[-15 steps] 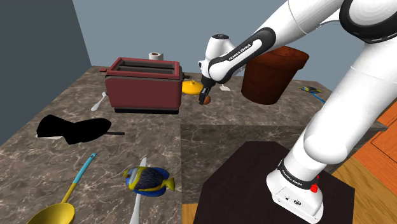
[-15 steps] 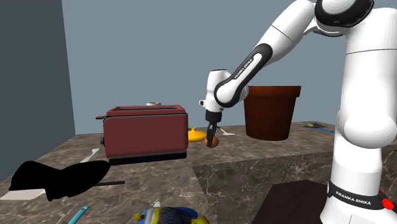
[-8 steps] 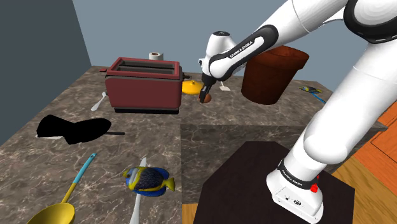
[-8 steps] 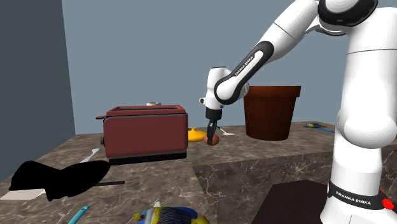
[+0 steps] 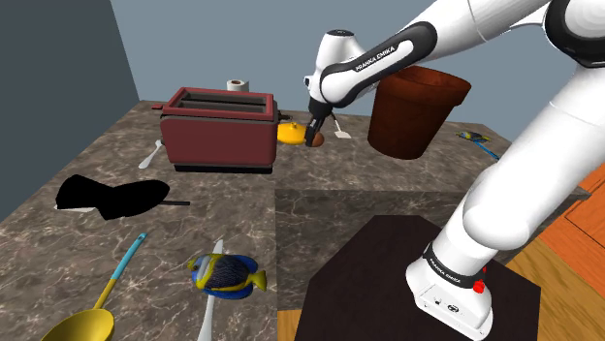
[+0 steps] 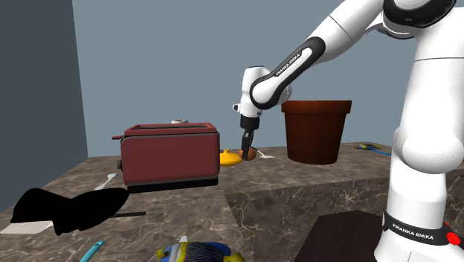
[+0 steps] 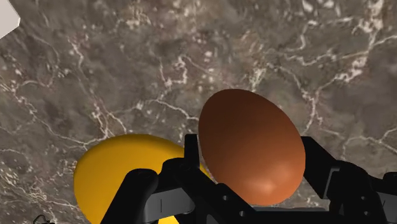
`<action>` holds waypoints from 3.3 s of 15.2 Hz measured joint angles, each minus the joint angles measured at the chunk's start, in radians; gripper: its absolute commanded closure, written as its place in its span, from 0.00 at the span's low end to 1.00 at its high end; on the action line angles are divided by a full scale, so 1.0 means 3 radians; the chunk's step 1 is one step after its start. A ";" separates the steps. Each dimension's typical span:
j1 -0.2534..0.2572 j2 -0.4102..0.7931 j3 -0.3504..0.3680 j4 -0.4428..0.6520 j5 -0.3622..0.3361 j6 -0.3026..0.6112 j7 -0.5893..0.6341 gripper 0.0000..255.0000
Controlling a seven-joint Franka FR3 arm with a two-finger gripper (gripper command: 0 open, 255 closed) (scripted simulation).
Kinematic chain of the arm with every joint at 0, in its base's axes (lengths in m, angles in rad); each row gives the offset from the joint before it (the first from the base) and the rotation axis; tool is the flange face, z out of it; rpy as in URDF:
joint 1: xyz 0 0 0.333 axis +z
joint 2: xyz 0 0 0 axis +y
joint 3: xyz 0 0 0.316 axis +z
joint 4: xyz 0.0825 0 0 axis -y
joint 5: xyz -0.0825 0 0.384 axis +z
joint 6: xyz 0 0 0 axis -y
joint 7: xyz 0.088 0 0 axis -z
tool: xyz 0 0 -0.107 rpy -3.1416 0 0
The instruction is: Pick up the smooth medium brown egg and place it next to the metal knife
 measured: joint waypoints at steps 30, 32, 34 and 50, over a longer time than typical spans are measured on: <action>0.0521 -0.0470 0.0840 0.0276 0.0068 -0.0874 0.1229 1.00; 0.0584 -0.0438 0.0949 0.0321 0.0067 -0.0905 0.1399 1.00; 0.0640 -0.0411 0.1046 0.0374 0.0067 -0.0948 0.1550 1.00; 0.0954 0.0189 0.1594 0.0772 -0.0191 -0.0920 0.2576 1.00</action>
